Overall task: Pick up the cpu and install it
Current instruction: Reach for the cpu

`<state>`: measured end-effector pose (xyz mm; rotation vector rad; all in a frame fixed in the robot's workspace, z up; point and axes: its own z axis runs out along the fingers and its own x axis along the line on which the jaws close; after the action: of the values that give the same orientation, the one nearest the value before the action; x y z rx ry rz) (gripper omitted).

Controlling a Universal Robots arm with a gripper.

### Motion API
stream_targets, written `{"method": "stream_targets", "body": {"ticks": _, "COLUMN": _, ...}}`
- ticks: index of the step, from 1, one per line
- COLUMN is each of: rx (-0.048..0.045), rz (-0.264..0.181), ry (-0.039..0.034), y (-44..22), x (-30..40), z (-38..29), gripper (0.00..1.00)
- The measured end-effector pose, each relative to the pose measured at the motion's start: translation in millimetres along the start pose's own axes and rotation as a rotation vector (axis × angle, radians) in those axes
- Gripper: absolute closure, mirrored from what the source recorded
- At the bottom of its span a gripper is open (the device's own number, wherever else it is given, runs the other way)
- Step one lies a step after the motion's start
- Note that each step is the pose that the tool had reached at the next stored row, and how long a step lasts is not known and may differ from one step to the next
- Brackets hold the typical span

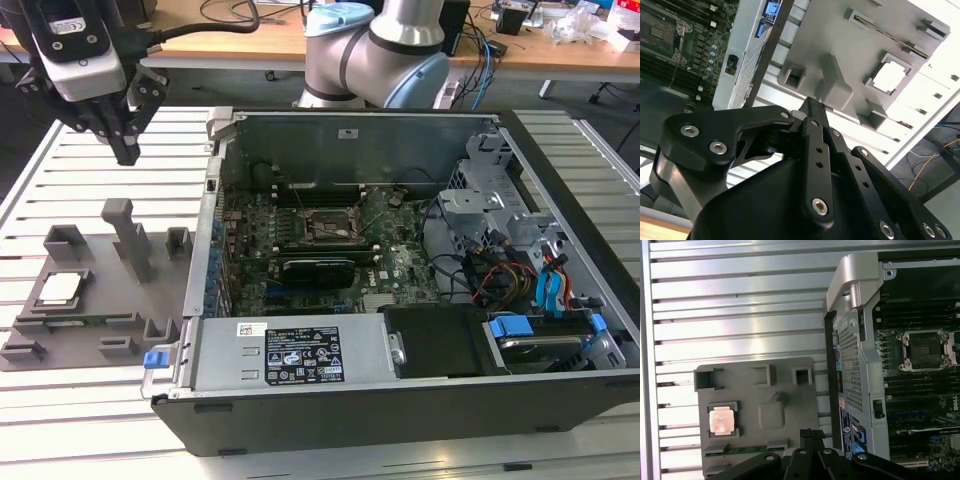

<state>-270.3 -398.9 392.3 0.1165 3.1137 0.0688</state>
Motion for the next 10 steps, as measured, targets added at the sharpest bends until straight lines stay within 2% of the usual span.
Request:
{"method": "stream_targets", "body": {"ticks": 4, "rx": 0.0, "rz": 0.0, "ry": 0.0, "y": -0.3, "x": 4.4, "z": 0.0, "gripper": 0.89}}
{"method": "stream_targets", "body": {"ticks": 10, "rx": 0.0, "rz": 0.0, "ry": 0.0, "y": -1.1, "x": 15.4, "z": -0.1, "gripper": 0.89}}
